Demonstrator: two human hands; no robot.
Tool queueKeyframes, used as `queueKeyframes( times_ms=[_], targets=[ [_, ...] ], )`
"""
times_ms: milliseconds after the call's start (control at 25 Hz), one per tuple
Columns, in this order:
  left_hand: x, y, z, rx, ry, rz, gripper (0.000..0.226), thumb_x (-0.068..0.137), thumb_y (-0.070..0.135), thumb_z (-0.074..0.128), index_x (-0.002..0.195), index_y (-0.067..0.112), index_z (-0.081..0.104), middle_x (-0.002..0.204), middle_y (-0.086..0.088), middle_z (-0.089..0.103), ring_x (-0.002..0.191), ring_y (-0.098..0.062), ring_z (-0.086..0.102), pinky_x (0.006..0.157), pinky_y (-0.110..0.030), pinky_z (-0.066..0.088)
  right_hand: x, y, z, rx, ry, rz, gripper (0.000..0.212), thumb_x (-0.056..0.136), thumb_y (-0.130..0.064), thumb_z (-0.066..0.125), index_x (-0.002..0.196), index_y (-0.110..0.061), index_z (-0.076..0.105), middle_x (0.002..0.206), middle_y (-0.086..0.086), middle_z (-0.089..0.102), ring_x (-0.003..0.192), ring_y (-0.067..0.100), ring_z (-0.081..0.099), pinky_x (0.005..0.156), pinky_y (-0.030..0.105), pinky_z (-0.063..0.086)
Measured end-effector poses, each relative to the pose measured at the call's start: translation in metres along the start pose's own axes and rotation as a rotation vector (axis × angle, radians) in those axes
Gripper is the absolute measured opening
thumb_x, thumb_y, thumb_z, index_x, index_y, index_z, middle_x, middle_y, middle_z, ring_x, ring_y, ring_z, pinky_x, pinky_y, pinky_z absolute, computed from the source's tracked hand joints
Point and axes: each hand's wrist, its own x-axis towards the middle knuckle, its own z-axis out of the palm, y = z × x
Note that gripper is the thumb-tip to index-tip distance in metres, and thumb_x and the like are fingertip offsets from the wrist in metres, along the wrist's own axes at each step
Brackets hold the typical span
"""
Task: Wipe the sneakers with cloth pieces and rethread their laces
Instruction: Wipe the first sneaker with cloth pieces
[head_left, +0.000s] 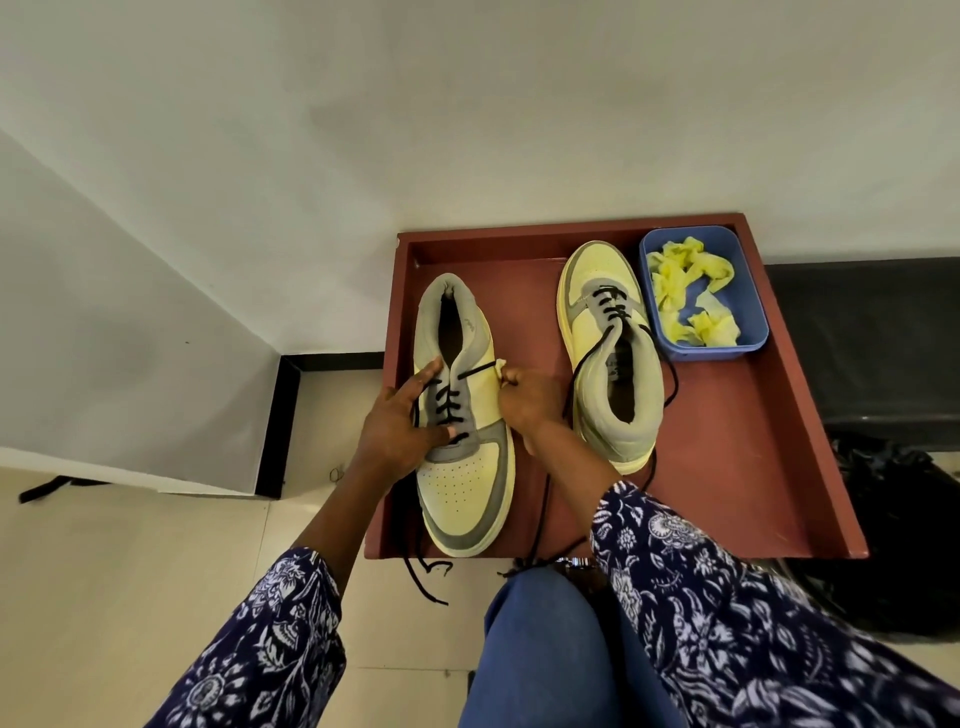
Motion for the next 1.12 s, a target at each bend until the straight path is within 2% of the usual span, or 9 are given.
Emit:
queueKeyframes(
  times_ms=[160, 280, 360, 520, 680, 760, 880, 1000, 1120],
  targets=[
    [0.0, -0.001, 0.001, 0.03, 0.014, 0.013, 0.077, 0.078, 0.031, 0.071, 0.14, 0.043, 0.027, 0.128, -0.008, 0.043, 0.116, -0.029, 0.046, 0.099, -0.041, 0.043, -0.012, 0.014, -0.001, 0.019, -0.035, -0.069, 0.028, 0.084, 0.008, 0.038, 0.084, 0.008, 0.066, 0.083, 0.004, 0.062, 0.081, 0.016, 0.053, 0.072, 0.026, 0.042],
    [0.0, -0.001, 0.001, 0.042, 0.027, 0.004, 0.077, 0.078, 0.033, 0.071, 0.14, 0.043, 0.027, 0.127, -0.007, 0.043, 0.115, -0.028, 0.046, 0.097, -0.04, 0.043, -0.028, 0.031, -0.001, -0.092, -0.032, -0.143, 0.023, 0.082, 0.008, 0.041, 0.062, 0.003, 0.054, 0.073, 0.007, 0.054, 0.073, 0.02, 0.053, 0.069, 0.027, 0.04],
    [0.0, 0.0, 0.003, 0.054, 0.038, -0.009, 0.077, 0.078, 0.034, 0.071, 0.14, 0.043, 0.027, 0.126, -0.008, 0.044, 0.115, -0.028, 0.046, 0.097, -0.04, 0.043, -0.039, 0.04, 0.001, -0.16, -0.033, -0.163, 0.02, 0.082, 0.005, 0.044, 0.069, 0.004, 0.058, 0.08, 0.015, 0.057, 0.076, 0.027, 0.056, 0.07, 0.032, 0.045],
    [-0.001, 0.002, 0.006, 0.036, 0.062, -0.03, 0.078, 0.077, 0.032, 0.072, 0.14, 0.043, 0.029, 0.123, -0.007, 0.045, 0.112, -0.029, 0.048, 0.097, -0.041, 0.044, -0.067, 0.046, 0.003, -0.154, -0.019, -0.155, 0.04, 0.085, 0.0, 0.047, 0.051, -0.021, 0.038, 0.076, 0.013, 0.049, 0.07, 0.024, 0.047, 0.063, 0.029, 0.035],
    [-0.004, 0.007, 0.006, -0.026, 0.051, -0.056, 0.077, 0.078, 0.025, 0.072, 0.14, 0.042, 0.029, 0.124, -0.008, 0.044, 0.116, -0.029, 0.046, 0.098, -0.042, 0.043, -0.089, 0.055, 0.0, -0.124, -0.044, -0.096, 0.021, 0.088, -0.006, 0.048, 0.091, 0.003, 0.067, 0.099, 0.018, 0.065, 0.088, 0.03, 0.06, 0.07, 0.026, 0.041],
    [-0.006, 0.007, 0.005, -0.053, 0.032, -0.056, 0.078, 0.079, 0.023, 0.071, 0.14, 0.045, 0.028, 0.123, -0.007, 0.044, 0.115, -0.028, 0.046, 0.097, -0.043, 0.045, -0.093, 0.053, -0.01, -0.065, -0.099, -0.024, 0.024, 0.088, -0.007, 0.049, 0.098, 0.001, 0.069, 0.099, 0.017, 0.07, 0.085, 0.029, 0.062, 0.067, 0.029, 0.043],
    [-0.012, 0.004, 0.003, -0.087, -0.015, -0.036, 0.078, 0.078, 0.022, 0.071, 0.138, 0.048, 0.027, 0.128, -0.004, 0.046, 0.116, -0.027, 0.048, 0.097, -0.047, 0.047, -0.09, 0.033, -0.031, 0.069, -0.007, 0.008, 0.03, 0.087, -0.004, 0.049, 0.112, -0.006, 0.066, 0.108, 0.014, 0.069, 0.096, 0.029, 0.063, 0.079, 0.031, 0.048],
    [-0.021, -0.001, 0.004, -0.149, -0.069, -0.011, 0.077, 0.079, 0.018, 0.07, 0.135, 0.05, 0.029, 0.132, 0.002, 0.048, 0.114, -0.022, 0.052, 0.096, -0.047, 0.049, -0.077, 0.003, -0.047, 0.107, 0.111, -0.136, 0.035, 0.089, -0.004, 0.047, 0.121, -0.009, 0.06, 0.113, 0.016, 0.063, 0.103, 0.027, 0.059, 0.089, 0.03, 0.044],
    [-0.029, -0.008, 0.005, -0.209, -0.109, 0.001, 0.076, 0.079, 0.013, 0.069, 0.132, 0.054, 0.032, 0.132, 0.003, 0.05, 0.113, -0.021, 0.055, 0.094, -0.048, 0.05, -0.049, -0.024, -0.053, 0.009, 0.174, -0.279, 0.038, 0.09, -0.004, 0.046, 0.126, -0.012, 0.056, 0.11, 0.018, 0.061, 0.101, 0.028, 0.058, 0.087, 0.026, 0.039]
  ],
)
